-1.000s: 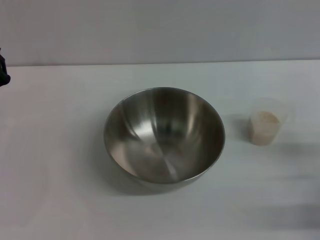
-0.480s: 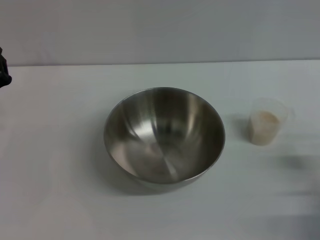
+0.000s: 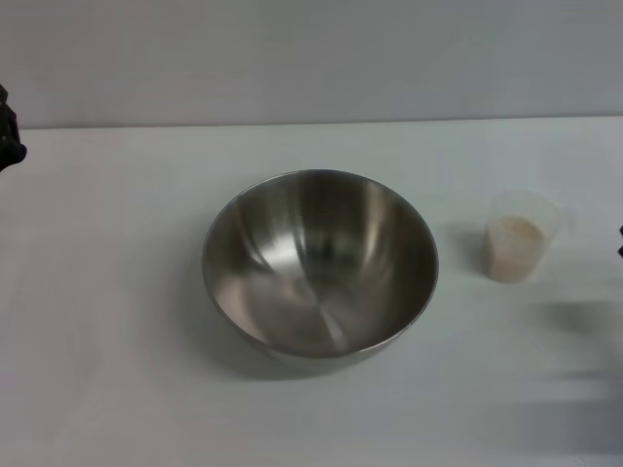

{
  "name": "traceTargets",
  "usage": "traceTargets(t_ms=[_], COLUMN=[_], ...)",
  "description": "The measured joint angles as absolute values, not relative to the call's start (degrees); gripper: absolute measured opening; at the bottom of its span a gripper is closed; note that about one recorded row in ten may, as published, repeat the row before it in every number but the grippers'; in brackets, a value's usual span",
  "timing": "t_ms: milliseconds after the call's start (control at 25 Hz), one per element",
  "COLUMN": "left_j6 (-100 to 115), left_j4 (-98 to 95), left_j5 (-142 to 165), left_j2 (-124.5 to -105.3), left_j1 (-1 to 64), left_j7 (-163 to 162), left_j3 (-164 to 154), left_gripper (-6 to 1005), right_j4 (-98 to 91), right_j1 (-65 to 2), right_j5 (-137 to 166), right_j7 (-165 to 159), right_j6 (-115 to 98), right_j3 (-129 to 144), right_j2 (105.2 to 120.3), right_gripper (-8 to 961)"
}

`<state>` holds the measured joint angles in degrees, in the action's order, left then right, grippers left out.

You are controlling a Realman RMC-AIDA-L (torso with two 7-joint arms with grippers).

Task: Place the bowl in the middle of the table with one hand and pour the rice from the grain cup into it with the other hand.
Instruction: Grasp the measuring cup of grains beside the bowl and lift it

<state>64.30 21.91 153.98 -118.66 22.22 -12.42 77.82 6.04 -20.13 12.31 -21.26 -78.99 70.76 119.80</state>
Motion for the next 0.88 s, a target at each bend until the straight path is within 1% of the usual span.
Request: traceTargets(t_ms=[880], left_j6=[64.8], left_j4=[22.1], left_j5=[154.0], left_j2=[-118.65], left_j1=[21.8], left_j7=[-12.7], left_j3=[77.5], left_gripper=[208], right_j4=[4.8], right_j1=[-22.4], right_j5=[14.1], right_j7=[-21.3], right_j6=[-71.6], right_j3=[70.7], right_j2=[119.79], right_gripper=[815])
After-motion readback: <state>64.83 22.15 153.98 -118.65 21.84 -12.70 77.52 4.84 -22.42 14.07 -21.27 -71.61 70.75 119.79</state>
